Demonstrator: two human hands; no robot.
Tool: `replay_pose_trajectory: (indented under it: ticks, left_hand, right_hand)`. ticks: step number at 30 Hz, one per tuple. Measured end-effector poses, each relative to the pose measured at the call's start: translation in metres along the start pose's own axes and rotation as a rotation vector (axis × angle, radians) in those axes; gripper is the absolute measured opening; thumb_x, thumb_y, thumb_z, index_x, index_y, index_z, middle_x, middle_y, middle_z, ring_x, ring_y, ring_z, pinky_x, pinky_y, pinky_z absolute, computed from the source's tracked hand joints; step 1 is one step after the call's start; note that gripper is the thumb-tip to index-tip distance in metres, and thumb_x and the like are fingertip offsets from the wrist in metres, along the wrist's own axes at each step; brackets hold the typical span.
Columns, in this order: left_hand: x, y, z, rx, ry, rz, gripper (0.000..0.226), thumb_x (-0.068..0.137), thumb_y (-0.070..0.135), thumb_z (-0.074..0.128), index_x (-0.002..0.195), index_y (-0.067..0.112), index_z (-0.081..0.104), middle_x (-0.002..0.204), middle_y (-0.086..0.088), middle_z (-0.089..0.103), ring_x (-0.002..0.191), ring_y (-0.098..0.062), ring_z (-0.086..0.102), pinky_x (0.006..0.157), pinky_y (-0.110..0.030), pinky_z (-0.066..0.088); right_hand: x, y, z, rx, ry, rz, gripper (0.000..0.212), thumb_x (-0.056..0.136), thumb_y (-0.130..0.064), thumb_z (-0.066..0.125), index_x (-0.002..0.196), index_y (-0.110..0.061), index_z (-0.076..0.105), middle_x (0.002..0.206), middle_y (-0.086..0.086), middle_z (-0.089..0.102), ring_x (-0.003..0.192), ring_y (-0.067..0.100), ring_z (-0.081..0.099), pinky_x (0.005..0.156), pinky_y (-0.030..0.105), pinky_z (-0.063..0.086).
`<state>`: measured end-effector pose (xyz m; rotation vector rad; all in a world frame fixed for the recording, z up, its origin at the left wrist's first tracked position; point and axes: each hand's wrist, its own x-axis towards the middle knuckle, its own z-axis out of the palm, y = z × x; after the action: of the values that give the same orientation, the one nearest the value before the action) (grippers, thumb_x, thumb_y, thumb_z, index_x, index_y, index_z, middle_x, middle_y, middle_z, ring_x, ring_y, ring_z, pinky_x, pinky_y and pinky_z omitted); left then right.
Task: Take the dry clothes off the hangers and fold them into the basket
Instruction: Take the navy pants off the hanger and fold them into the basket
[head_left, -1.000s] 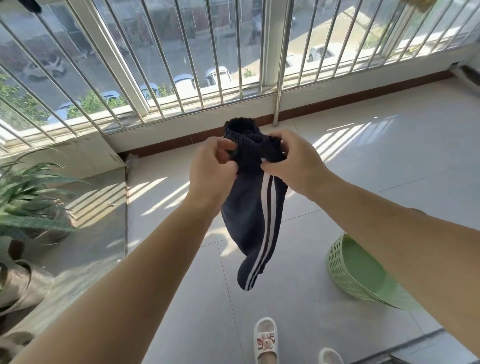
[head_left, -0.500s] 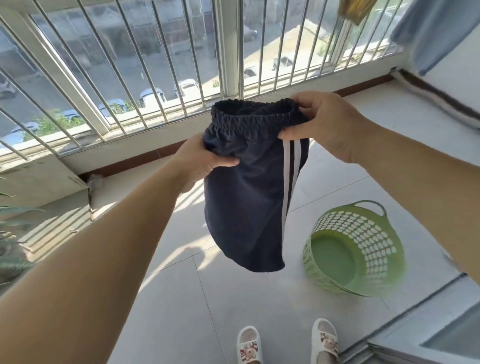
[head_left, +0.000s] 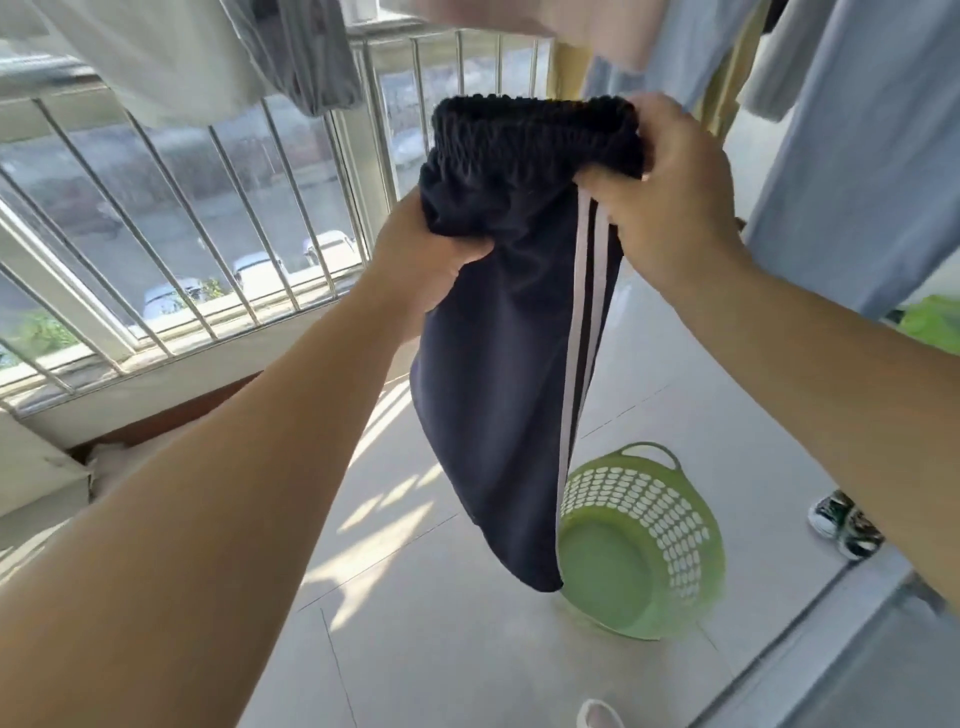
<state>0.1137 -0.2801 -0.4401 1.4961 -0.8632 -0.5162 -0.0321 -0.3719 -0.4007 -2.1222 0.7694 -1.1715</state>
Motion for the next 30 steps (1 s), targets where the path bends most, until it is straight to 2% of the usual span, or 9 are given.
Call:
replay_pose_trajectory:
  ticks: [1, 3, 7, 9, 12, 18, 26, 28, 30]
  left_hand:
    - [0.005, 0.009, 0.01, -0.01, -0.004, 0.031, 0.034, 0.061, 0.006, 0.068, 0.092, 0.019, 0.064, 0.089, 0.002, 0.07, 0.092, -0.018, 0.066, 0.088, -0.04, 0.052]
    - [0.013, 0.026, 0.025, -0.028, -0.019, 0.088, 0.033, 0.059, 0.007, 0.068, 0.088, 0.021, 0.064, 0.089, 0.002, 0.071, 0.092, -0.018, 0.067, 0.09, -0.043, 0.053]
    - [0.024, 0.053, 0.055, -0.088, -0.058, 0.15, 0.036, 0.063, 0.004, 0.067, 0.097, 0.015, 0.064, 0.098, -0.004, 0.07, 0.097, -0.021, 0.066, 0.093, -0.044, 0.051]
    - [0.028, 0.06, 0.072, -0.104, -0.076, 0.159, 0.038, 0.064, 0.003, 0.068, 0.102, 0.009, 0.063, 0.099, -0.005, 0.07, 0.097, -0.021, 0.067, 0.093, -0.043, 0.051]
    - [0.028, 0.06, 0.098, -0.115, -0.119, 0.157, 0.03, 0.069, -0.002, 0.067, 0.096, 0.012, 0.063, 0.092, -0.002, 0.07, 0.095, -0.021, 0.067, 0.092, -0.042, 0.052]
    - [0.023, 0.021, 0.152, -0.114, -0.185, 0.034, 0.031, 0.06, 0.007, 0.067, 0.088, 0.02, 0.063, 0.09, -0.003, 0.069, 0.097, -0.025, 0.065, 0.092, -0.044, 0.051]
    - [0.017, -0.075, 0.209, 0.001, -0.274, -0.132, 0.044, 0.061, 0.013, 0.072, 0.103, 0.016, 0.062, 0.098, -0.004, 0.068, 0.101, -0.024, 0.063, 0.094, -0.044, 0.05]
    - [0.016, -0.1, 0.221, 0.059, -0.29, -0.164, 0.044, 0.063, 0.015, 0.075, 0.105, 0.02, 0.061, 0.098, -0.001, 0.067, 0.096, -0.02, 0.063, 0.087, -0.038, 0.051]
    - [0.017, -0.125, 0.236, 0.106, -0.308, -0.198, 0.039, 0.07, 0.014, 0.075, 0.104, 0.024, 0.058, 0.094, 0.003, 0.065, 0.086, -0.015, 0.059, 0.072, -0.028, 0.048]
  right_hand:
    - [0.004, 0.0, -0.011, 0.001, 0.062, -0.034, 0.028, 0.084, -0.019, 0.064, 0.111, -0.014, 0.06, 0.088, -0.021, 0.054, 0.081, -0.004, 0.054, 0.077, 0.008, 0.043]
    - [0.01, -0.002, -0.025, 0.03, 0.165, -0.106, 0.028, 0.083, -0.018, 0.062, 0.11, -0.012, 0.06, 0.09, -0.021, 0.056, 0.082, -0.007, 0.053, 0.081, 0.011, 0.044]
    - [0.023, -0.004, -0.054, 0.011, 0.328, -0.234, 0.026, 0.081, -0.014, 0.056, 0.104, -0.003, 0.061, 0.086, -0.021, 0.053, 0.081, -0.006, 0.051, 0.079, 0.011, 0.043]
    - [0.027, 0.0, -0.069, 0.005, 0.363, -0.238, 0.024, 0.081, -0.014, 0.056, 0.102, -0.005, 0.061, 0.086, -0.017, 0.055, 0.083, -0.002, 0.053, 0.08, 0.015, 0.045]
    - [0.027, 0.016, -0.087, -0.037, 0.37, -0.223, 0.019, 0.082, -0.017, 0.055, 0.1, -0.017, 0.059, 0.089, -0.017, 0.056, 0.09, 0.008, 0.055, 0.084, 0.021, 0.047]
    - [0.003, 0.076, -0.107, -0.134, 0.362, -0.125, 0.029, 0.081, -0.017, 0.057, 0.108, -0.007, 0.062, 0.095, -0.012, 0.057, 0.094, 0.014, 0.056, 0.084, 0.021, 0.045]
    - [-0.046, 0.18, -0.101, -0.182, 0.259, 0.054, 0.031, 0.08, -0.014, 0.06, 0.109, -0.005, 0.062, 0.095, -0.009, 0.054, 0.091, 0.009, 0.05, 0.081, 0.011, 0.04]
    - [-0.056, 0.208, -0.096, -0.172, 0.227, 0.12, 0.03, 0.079, -0.011, 0.062, 0.109, -0.004, 0.062, 0.096, -0.008, 0.055, 0.089, 0.005, 0.05, 0.084, 0.018, 0.047]
    - [-0.065, 0.238, -0.092, -0.141, 0.2, 0.168, 0.029, 0.079, -0.009, 0.063, 0.108, -0.004, 0.062, 0.094, -0.008, 0.056, 0.086, 0.001, 0.049, 0.087, 0.031, 0.052]
